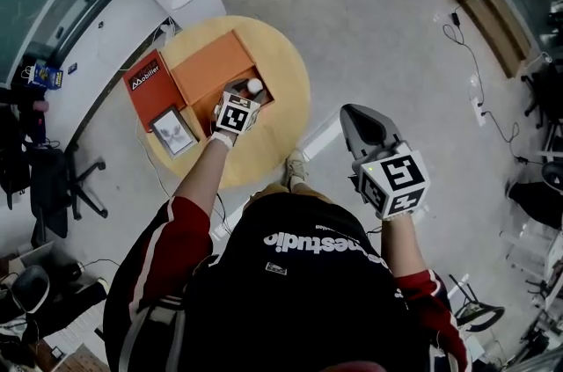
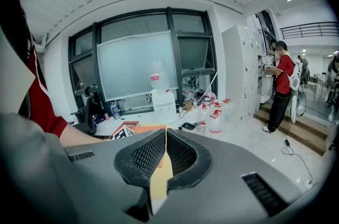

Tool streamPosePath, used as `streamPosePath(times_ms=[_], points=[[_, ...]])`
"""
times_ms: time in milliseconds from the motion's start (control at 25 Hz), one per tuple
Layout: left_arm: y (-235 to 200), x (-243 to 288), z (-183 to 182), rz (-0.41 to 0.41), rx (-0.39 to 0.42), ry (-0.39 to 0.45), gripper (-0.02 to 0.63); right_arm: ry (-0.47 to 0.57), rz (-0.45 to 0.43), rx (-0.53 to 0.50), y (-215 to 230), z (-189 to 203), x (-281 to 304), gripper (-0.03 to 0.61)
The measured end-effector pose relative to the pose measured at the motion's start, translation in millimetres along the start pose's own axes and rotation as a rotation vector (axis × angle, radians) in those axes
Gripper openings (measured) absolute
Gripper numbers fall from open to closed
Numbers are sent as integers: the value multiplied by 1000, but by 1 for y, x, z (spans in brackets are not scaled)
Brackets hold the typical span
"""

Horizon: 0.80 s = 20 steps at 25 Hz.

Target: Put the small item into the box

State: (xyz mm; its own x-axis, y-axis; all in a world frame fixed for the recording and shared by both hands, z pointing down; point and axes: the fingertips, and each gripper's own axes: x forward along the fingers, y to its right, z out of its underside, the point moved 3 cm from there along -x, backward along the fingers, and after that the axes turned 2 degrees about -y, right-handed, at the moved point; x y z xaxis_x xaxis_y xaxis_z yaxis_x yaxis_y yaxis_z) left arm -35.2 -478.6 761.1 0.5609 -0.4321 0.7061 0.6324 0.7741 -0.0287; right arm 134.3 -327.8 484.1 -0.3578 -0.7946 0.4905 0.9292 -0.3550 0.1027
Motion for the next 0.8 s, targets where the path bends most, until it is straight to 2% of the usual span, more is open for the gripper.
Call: streamPosePath(times_ms=[800], points=[[24,-78,-8,-4,-35,99,230,71,-36,-27,-54,-15,-25,32]])
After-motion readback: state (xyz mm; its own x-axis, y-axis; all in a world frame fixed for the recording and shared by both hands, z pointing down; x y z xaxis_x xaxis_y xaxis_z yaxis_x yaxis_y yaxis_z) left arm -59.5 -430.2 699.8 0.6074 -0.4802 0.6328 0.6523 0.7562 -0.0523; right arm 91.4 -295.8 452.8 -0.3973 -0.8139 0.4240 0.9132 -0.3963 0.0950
